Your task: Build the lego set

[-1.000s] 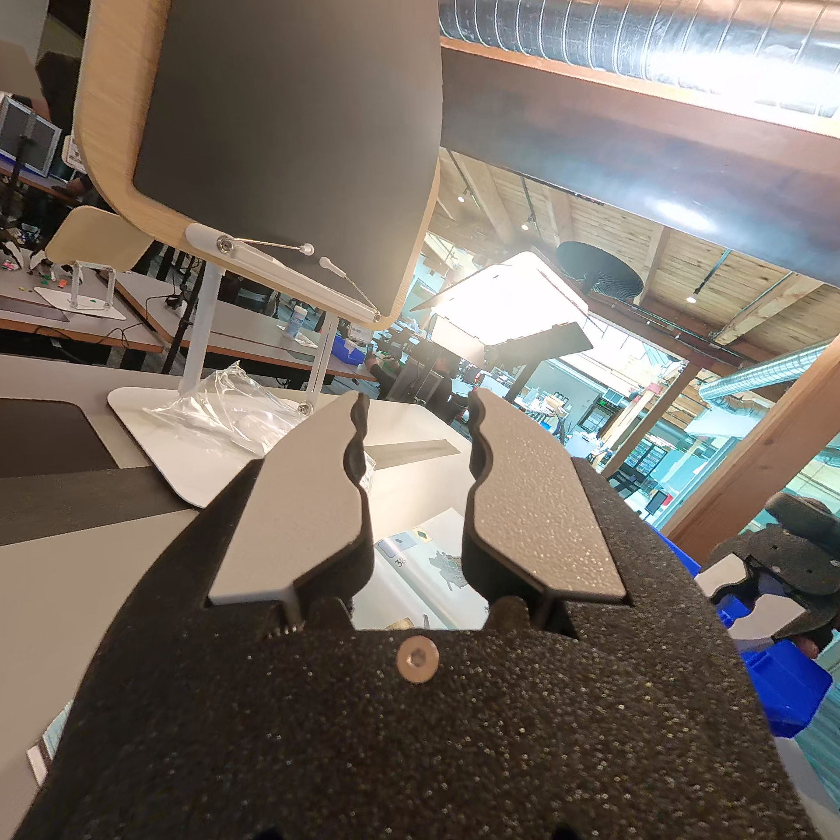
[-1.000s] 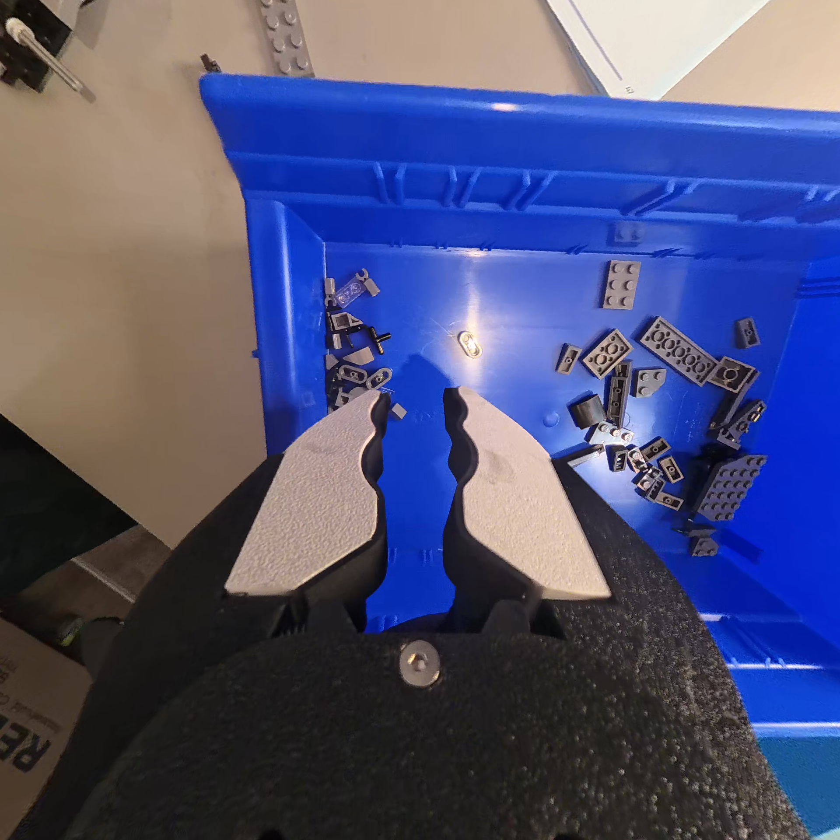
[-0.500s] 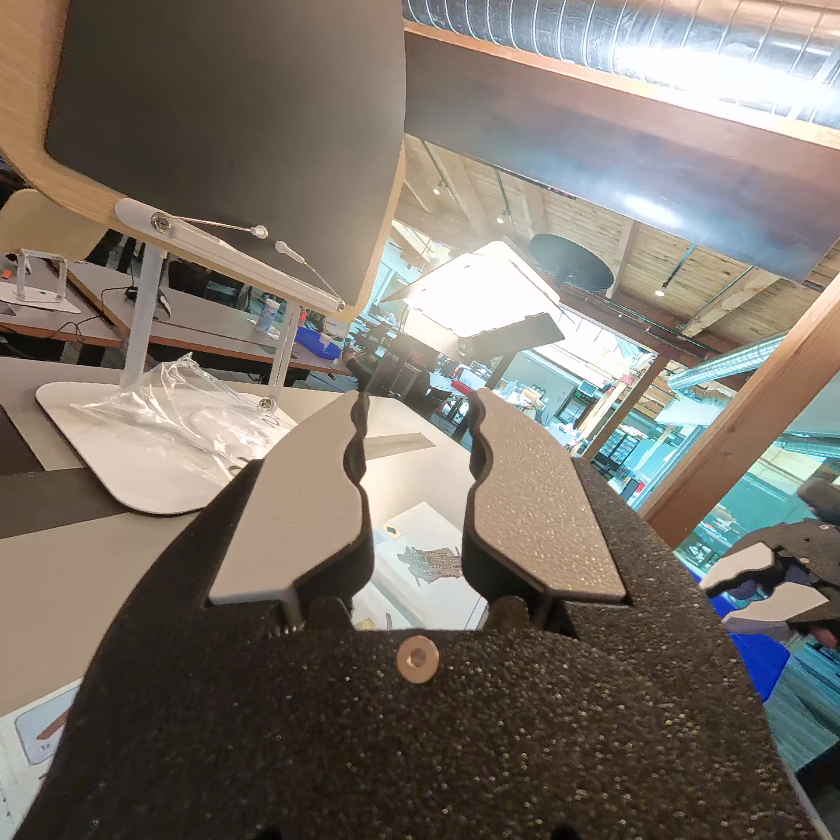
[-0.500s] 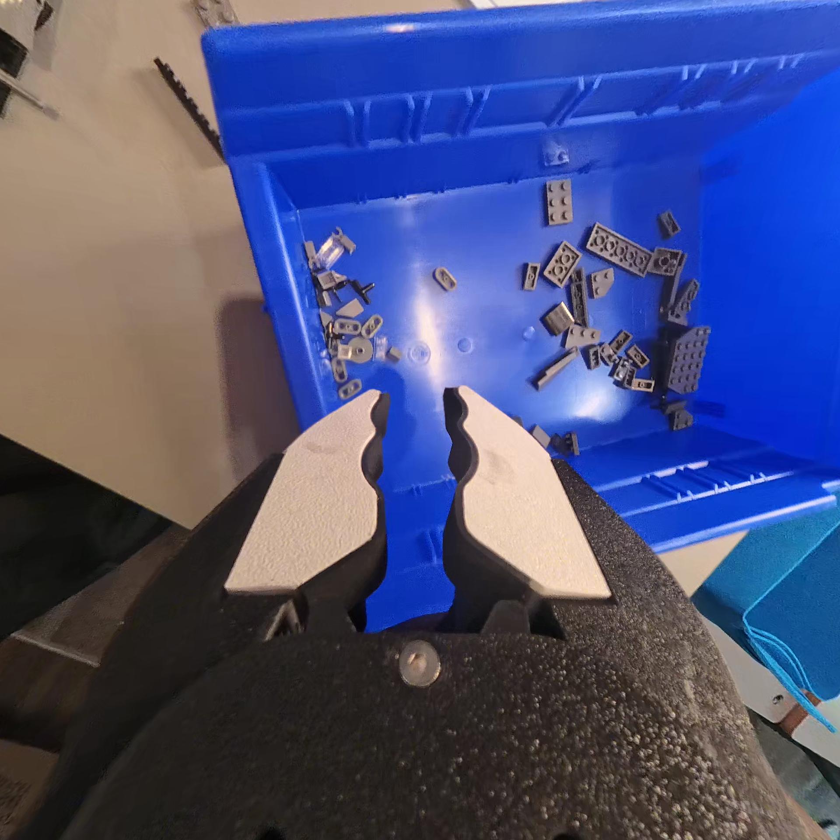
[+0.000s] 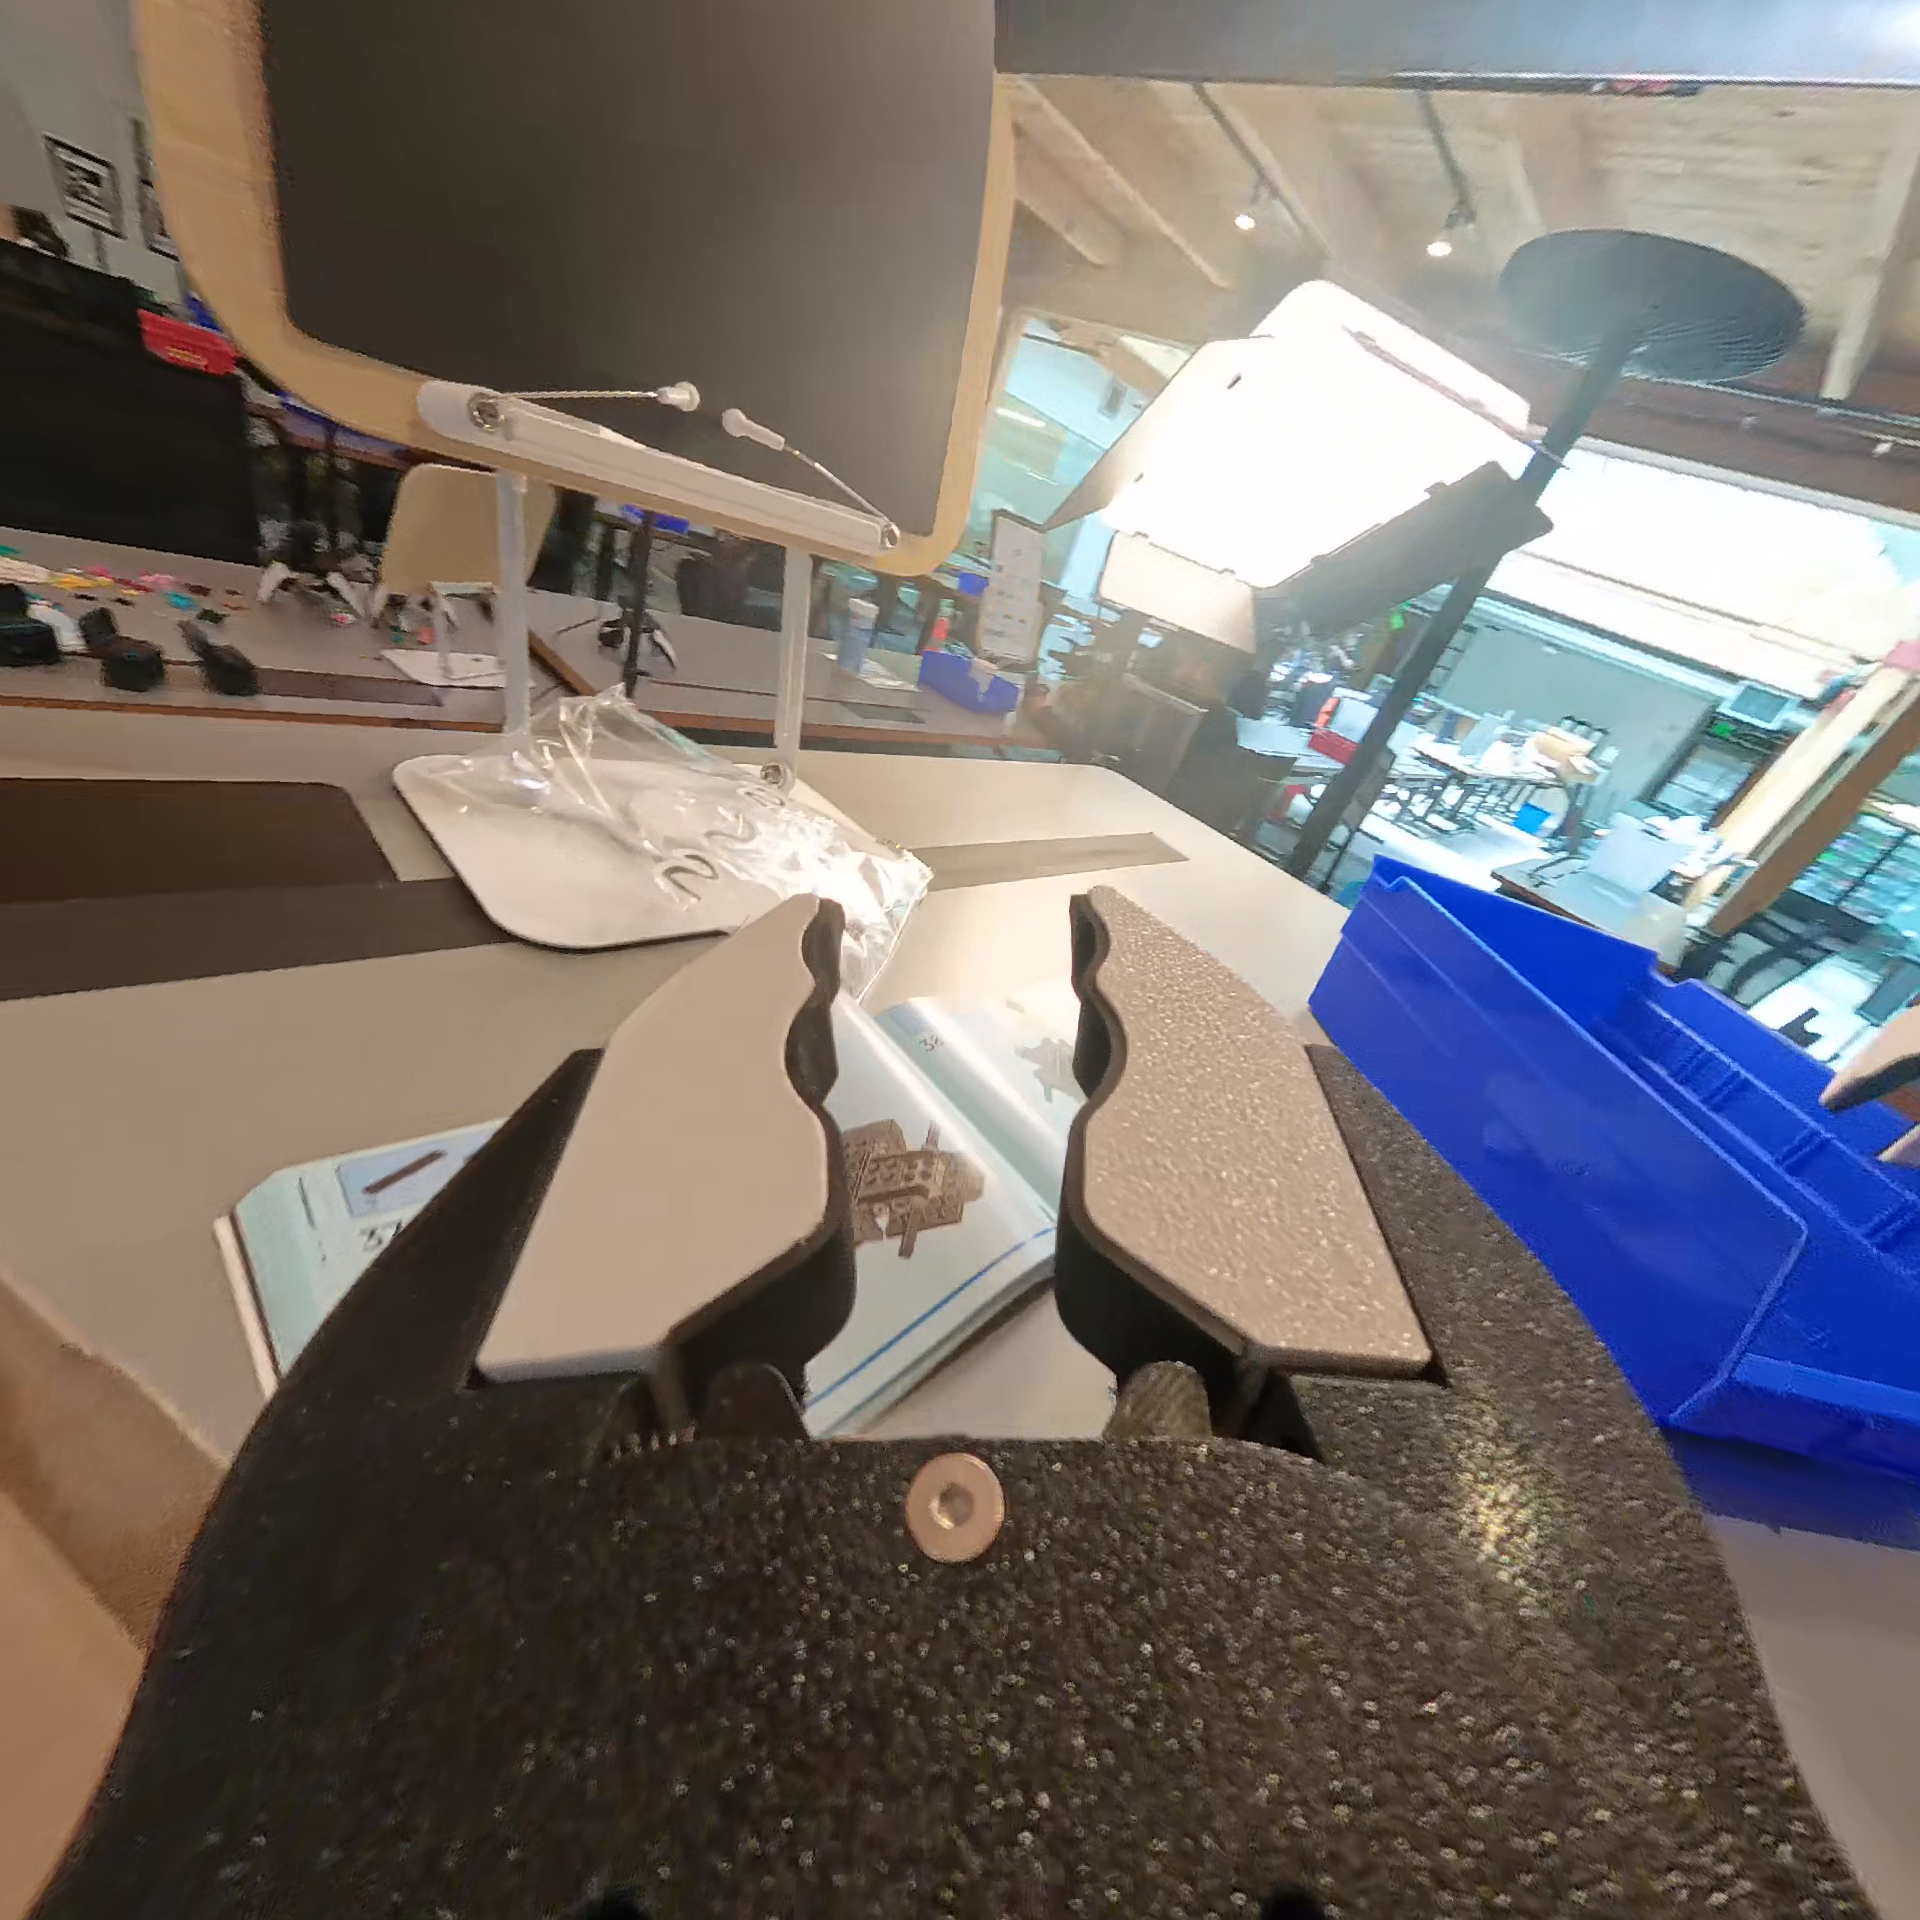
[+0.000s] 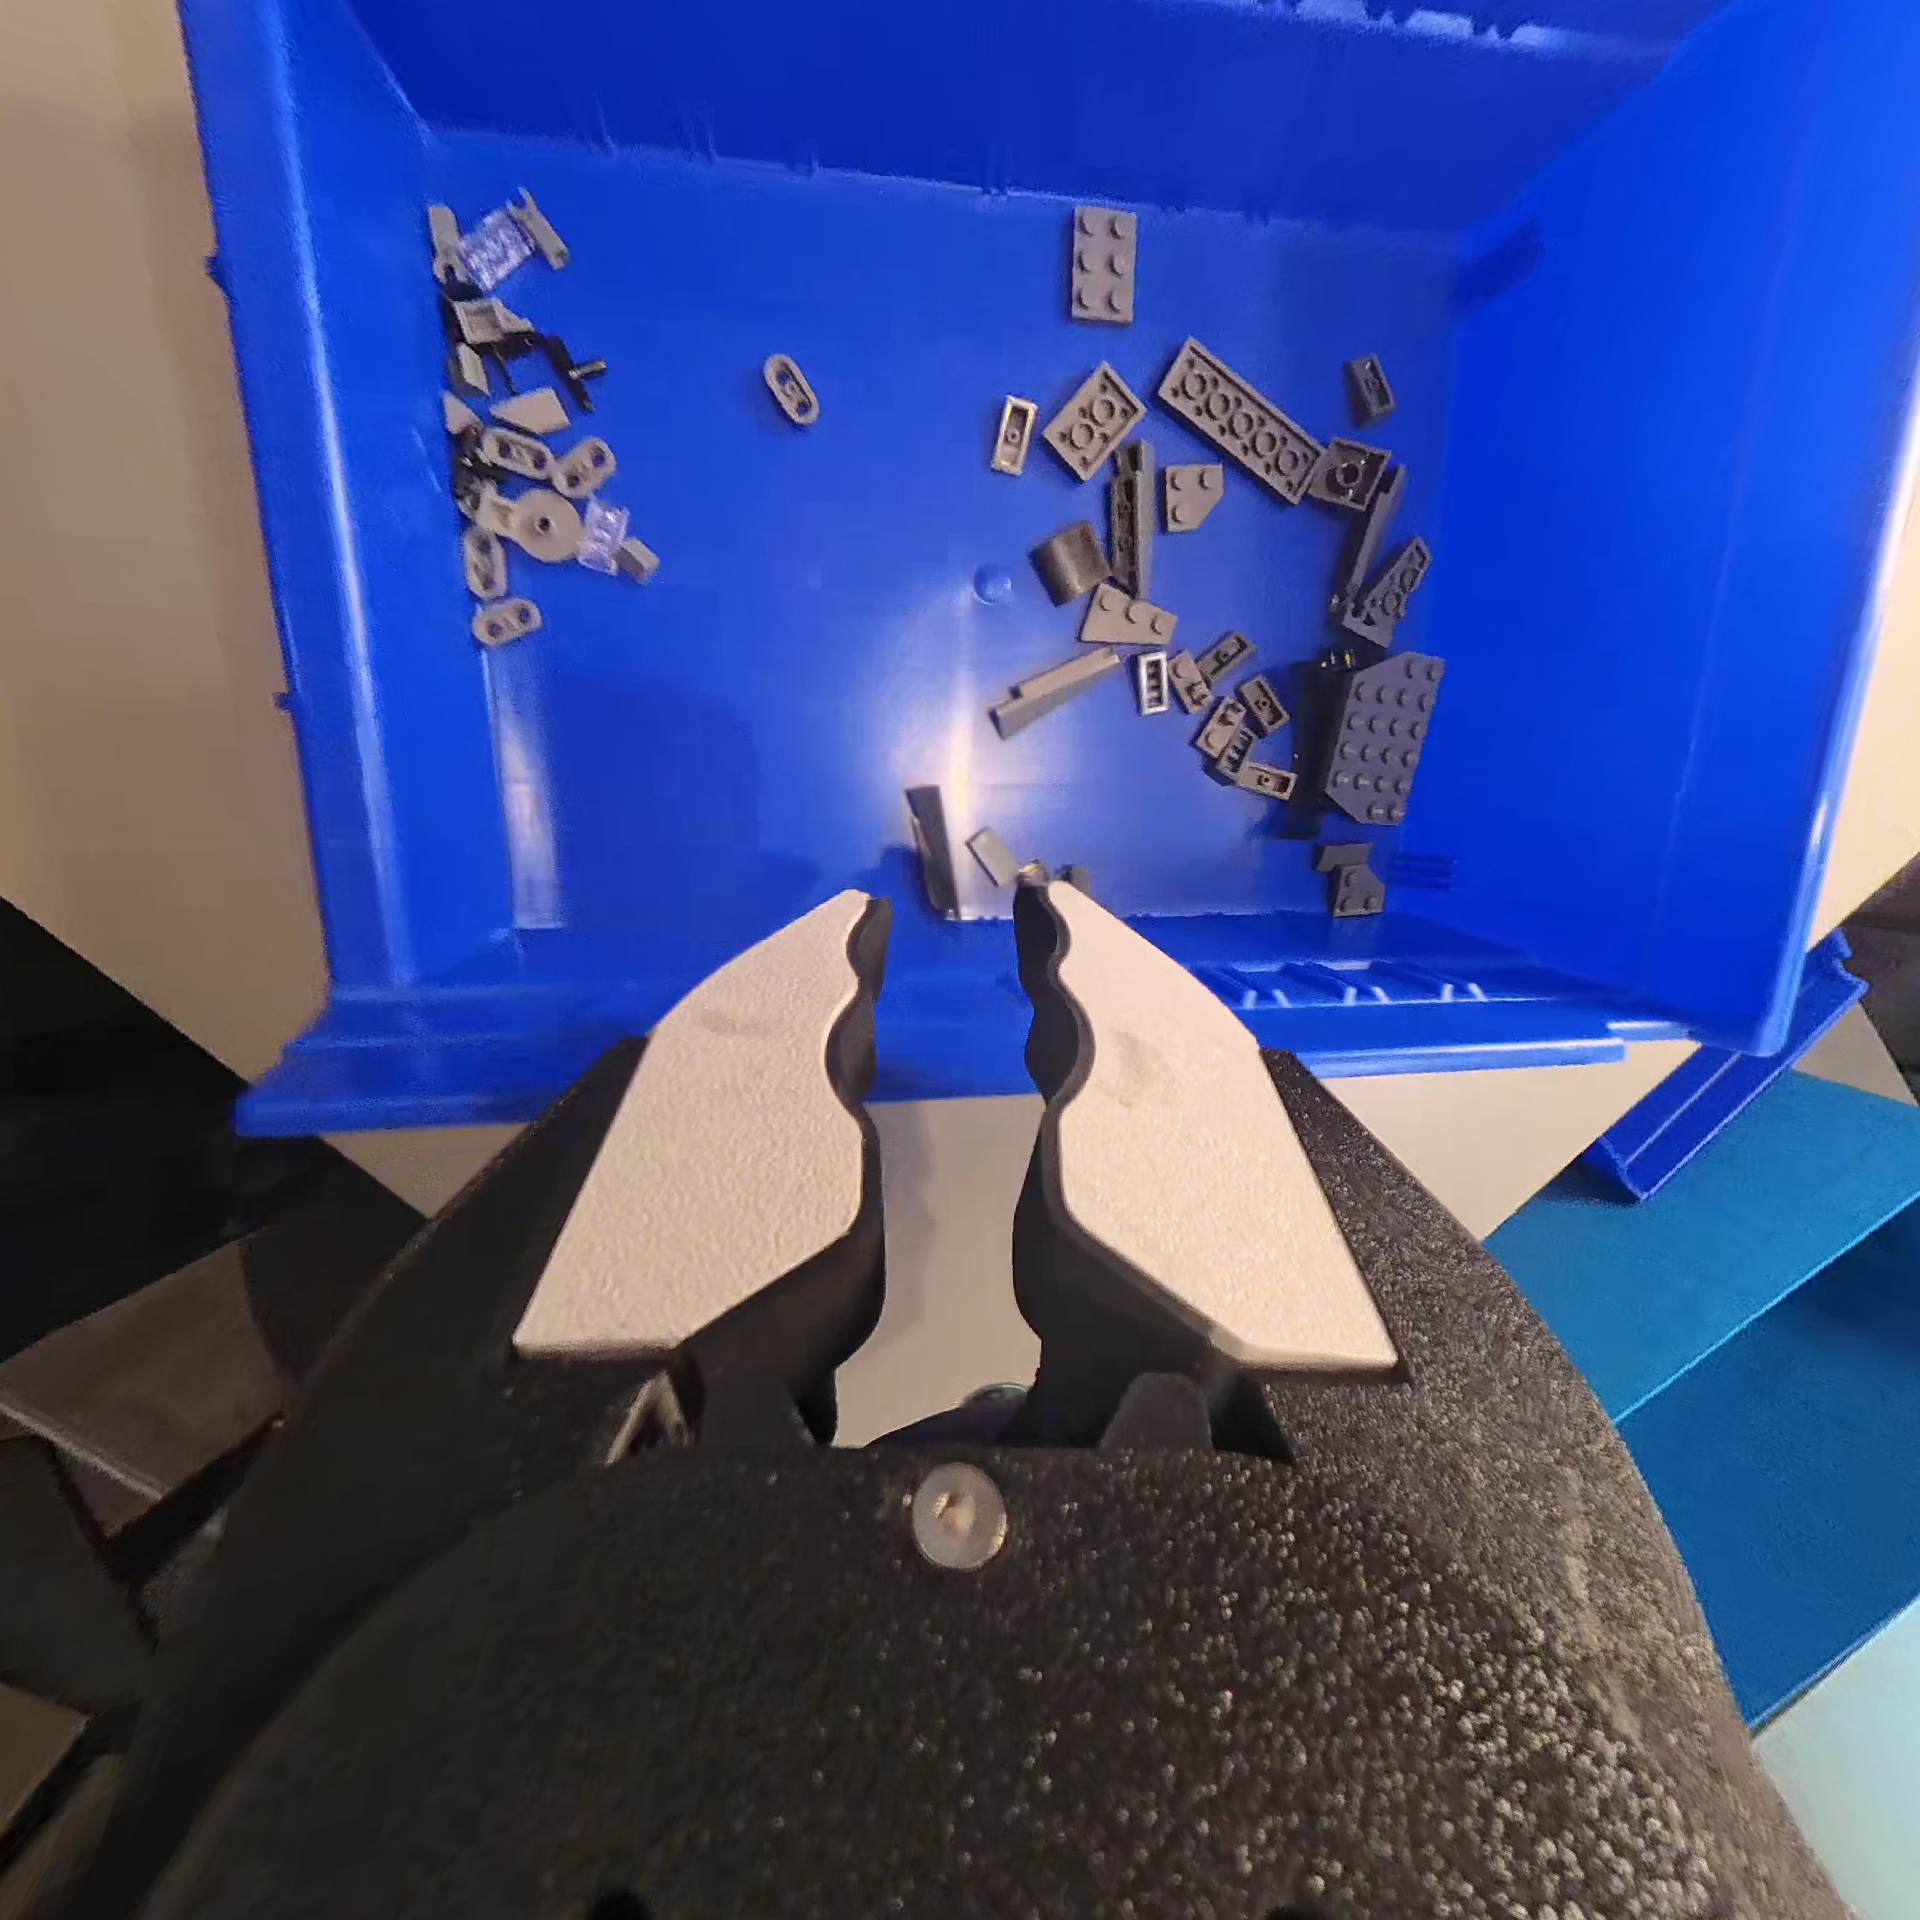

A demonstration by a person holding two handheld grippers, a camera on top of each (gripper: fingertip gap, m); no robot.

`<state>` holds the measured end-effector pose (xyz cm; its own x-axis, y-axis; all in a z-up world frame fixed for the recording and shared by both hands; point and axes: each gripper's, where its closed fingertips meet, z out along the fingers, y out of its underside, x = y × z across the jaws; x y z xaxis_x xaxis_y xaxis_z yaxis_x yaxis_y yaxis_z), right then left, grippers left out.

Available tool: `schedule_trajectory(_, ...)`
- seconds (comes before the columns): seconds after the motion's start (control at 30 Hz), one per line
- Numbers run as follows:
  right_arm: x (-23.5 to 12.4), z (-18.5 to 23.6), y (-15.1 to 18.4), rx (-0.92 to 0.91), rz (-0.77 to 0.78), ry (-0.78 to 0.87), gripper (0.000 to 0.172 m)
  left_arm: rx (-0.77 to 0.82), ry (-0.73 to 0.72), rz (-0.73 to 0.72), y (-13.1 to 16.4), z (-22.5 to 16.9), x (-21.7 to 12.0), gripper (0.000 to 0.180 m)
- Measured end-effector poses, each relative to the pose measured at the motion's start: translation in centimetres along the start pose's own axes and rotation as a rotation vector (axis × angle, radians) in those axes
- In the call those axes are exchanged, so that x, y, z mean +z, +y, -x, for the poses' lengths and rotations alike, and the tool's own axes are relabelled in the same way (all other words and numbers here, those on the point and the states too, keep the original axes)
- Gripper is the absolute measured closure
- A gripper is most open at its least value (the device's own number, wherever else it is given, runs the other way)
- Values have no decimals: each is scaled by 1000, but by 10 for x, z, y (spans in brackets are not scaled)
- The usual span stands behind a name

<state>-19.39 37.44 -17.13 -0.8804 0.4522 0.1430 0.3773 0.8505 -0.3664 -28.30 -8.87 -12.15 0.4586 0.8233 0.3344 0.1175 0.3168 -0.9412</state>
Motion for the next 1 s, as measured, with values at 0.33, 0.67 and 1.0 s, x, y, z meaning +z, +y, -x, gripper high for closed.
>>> schedule_trajectory(0.33,2,-35,6,-100,-63,-72,147,101,-193,74,32,-14,-35,137)
schedule_trajectory(0.67,6,-57,8,-55,-120,-87,147,1,-183,-21,29,-8,-52,137)
schedule_trajectory(1.0,9,-69,14,-65,-112,-72,147,17,-195,11,33,-8,-48,137)
